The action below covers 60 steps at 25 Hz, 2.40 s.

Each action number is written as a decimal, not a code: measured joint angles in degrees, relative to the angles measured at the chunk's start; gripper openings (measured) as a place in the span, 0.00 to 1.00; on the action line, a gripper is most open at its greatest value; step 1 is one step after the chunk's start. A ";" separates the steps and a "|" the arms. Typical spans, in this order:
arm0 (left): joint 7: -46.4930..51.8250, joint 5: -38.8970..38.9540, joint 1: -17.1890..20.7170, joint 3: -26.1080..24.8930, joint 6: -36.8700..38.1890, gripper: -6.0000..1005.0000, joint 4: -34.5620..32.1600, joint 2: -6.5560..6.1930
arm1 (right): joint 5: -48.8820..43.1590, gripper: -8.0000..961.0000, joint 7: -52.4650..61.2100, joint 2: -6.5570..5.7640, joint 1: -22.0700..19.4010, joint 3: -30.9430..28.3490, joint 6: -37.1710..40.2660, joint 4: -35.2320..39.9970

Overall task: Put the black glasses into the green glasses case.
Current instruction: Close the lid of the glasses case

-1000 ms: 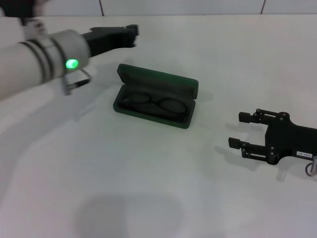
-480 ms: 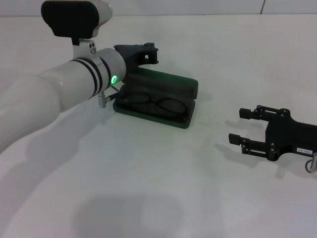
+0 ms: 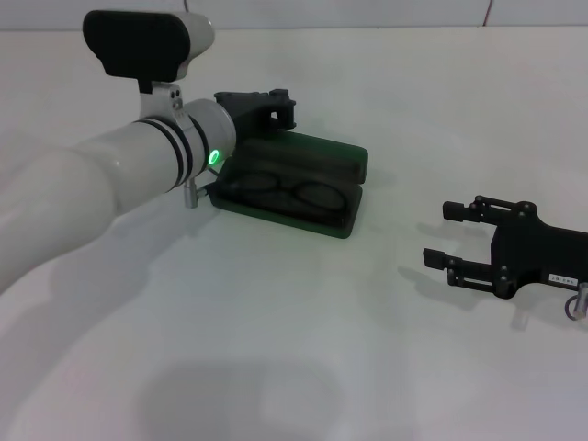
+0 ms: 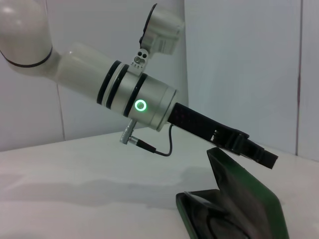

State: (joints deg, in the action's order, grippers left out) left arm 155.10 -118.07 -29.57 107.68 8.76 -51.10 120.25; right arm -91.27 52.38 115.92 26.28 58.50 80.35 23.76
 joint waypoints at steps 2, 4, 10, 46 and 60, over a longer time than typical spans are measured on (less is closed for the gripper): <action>0.00 0.00 0.14 0.01 0.21 0.06 -0.02 -0.04 | -0.10 0.72 0.00 0.00 0.00 0.04 -0.15 -0.01; 0.01 -0.01 0.14 0.05 0.53 0.06 0.02 -0.07 | -0.21 0.72 0.00 0.02 0.00 0.04 -0.20 -0.02; -0.09 -0.01 0.30 0.14 2.38 0.06 -0.41 -0.16 | -0.20 0.72 0.00 0.09 -0.03 0.04 -0.26 -0.06; -11.69 0.12 7.14 1.43 2.65 0.06 -3.95 -0.02 | -0.04 0.72 0.02 0.09 0.01 0.04 -0.90 -0.12; -12.82 0.09 8.27 3.84 -0.30 0.06 -3.56 0.02 | -0.04 0.72 0.23 0.09 0.41 -0.05 -1.20 -0.12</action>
State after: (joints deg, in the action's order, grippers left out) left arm 142.28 -117.98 -21.30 111.52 8.45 -54.67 120.26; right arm -91.32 52.61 116.01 26.68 58.44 79.15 23.64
